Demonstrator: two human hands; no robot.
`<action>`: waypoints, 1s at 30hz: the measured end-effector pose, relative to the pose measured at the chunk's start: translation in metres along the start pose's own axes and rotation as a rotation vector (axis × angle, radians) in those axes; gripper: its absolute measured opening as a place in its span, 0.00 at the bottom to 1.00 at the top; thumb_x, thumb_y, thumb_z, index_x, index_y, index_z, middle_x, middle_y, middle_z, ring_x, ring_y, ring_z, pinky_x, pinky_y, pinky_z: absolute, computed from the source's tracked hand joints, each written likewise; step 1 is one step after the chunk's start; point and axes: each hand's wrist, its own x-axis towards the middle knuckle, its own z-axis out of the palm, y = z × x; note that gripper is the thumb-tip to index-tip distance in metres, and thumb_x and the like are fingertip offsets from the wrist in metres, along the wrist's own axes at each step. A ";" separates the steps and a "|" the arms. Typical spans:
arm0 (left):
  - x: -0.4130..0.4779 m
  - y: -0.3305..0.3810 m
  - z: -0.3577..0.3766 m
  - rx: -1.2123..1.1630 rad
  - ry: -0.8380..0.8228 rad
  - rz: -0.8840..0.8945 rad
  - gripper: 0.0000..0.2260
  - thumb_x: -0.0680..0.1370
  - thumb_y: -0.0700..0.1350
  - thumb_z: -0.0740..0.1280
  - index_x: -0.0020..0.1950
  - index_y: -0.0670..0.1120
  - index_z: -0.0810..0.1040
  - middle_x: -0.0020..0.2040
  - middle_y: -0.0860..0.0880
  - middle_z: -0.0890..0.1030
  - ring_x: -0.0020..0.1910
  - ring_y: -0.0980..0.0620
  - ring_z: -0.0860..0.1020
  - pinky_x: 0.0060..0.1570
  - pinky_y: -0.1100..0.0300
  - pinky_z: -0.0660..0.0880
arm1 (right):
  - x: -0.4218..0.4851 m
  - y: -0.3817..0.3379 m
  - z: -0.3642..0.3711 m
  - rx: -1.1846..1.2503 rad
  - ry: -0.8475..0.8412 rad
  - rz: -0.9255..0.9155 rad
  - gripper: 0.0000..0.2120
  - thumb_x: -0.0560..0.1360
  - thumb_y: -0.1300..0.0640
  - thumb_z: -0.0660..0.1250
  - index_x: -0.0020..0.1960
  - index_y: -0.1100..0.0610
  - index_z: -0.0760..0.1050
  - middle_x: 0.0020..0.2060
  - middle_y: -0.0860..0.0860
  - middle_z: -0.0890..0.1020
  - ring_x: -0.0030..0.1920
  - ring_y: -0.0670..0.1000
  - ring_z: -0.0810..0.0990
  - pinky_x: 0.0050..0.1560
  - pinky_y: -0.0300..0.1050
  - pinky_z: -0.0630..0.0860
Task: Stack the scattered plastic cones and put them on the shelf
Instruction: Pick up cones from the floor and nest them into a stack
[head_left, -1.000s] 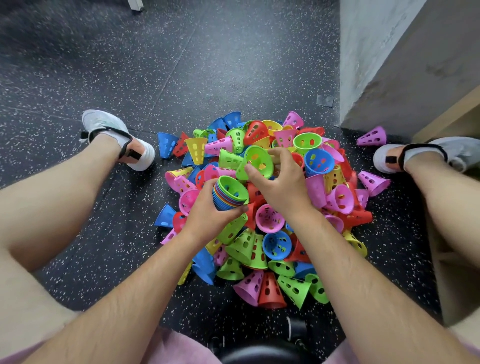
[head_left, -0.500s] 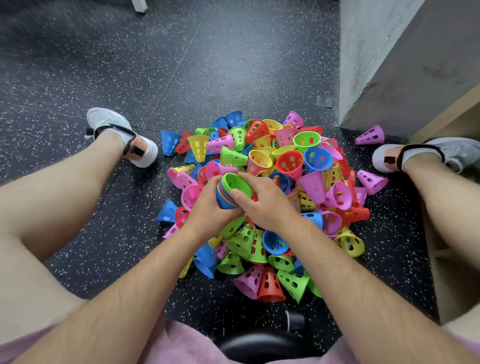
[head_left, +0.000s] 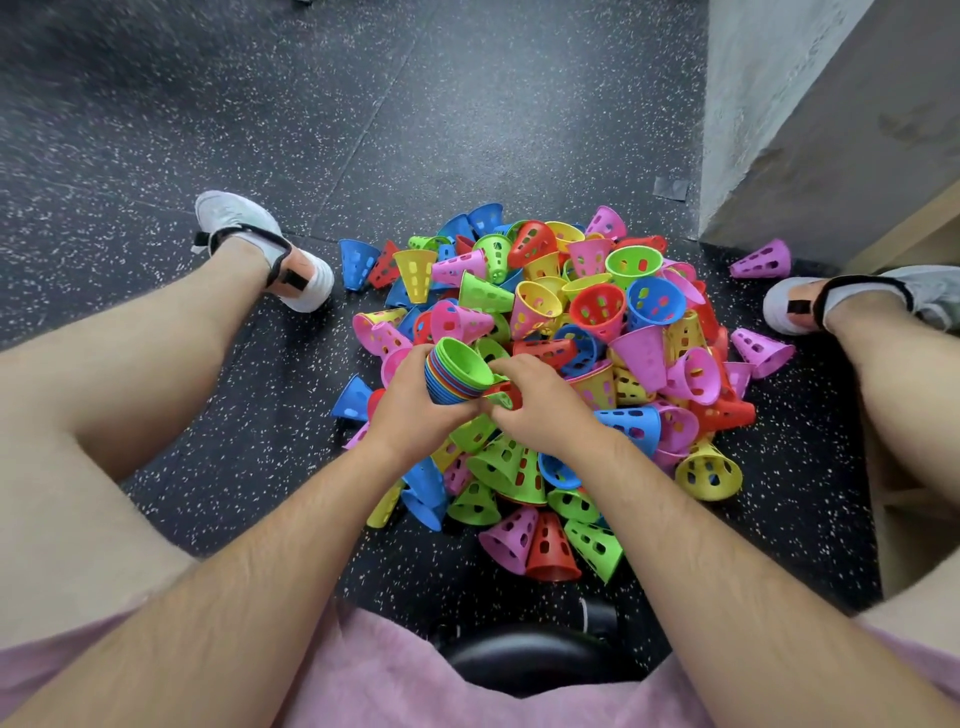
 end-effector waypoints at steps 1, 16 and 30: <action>0.000 -0.001 0.000 0.004 -0.001 -0.002 0.28 0.67 0.48 0.84 0.61 0.51 0.73 0.52 0.51 0.81 0.49 0.55 0.82 0.48 0.60 0.80 | 0.002 0.001 0.004 -0.016 -0.020 0.000 0.28 0.76 0.49 0.68 0.74 0.51 0.68 0.68 0.48 0.71 0.70 0.51 0.67 0.71 0.52 0.68; 0.005 -0.007 -0.007 0.010 0.051 -0.026 0.30 0.66 0.54 0.84 0.62 0.53 0.74 0.54 0.54 0.82 0.50 0.58 0.82 0.50 0.58 0.80 | -0.002 0.014 -0.020 0.079 0.058 0.017 0.23 0.74 0.46 0.74 0.67 0.49 0.76 0.64 0.48 0.78 0.64 0.49 0.73 0.63 0.44 0.70; 0.013 0.020 0.027 -0.035 -0.054 0.056 0.28 0.69 0.44 0.83 0.64 0.49 0.73 0.55 0.49 0.81 0.48 0.62 0.82 0.46 0.68 0.77 | -0.008 0.019 -0.063 0.710 0.412 0.037 0.29 0.80 0.57 0.68 0.73 0.37 0.60 0.54 0.49 0.79 0.46 0.40 0.78 0.53 0.43 0.75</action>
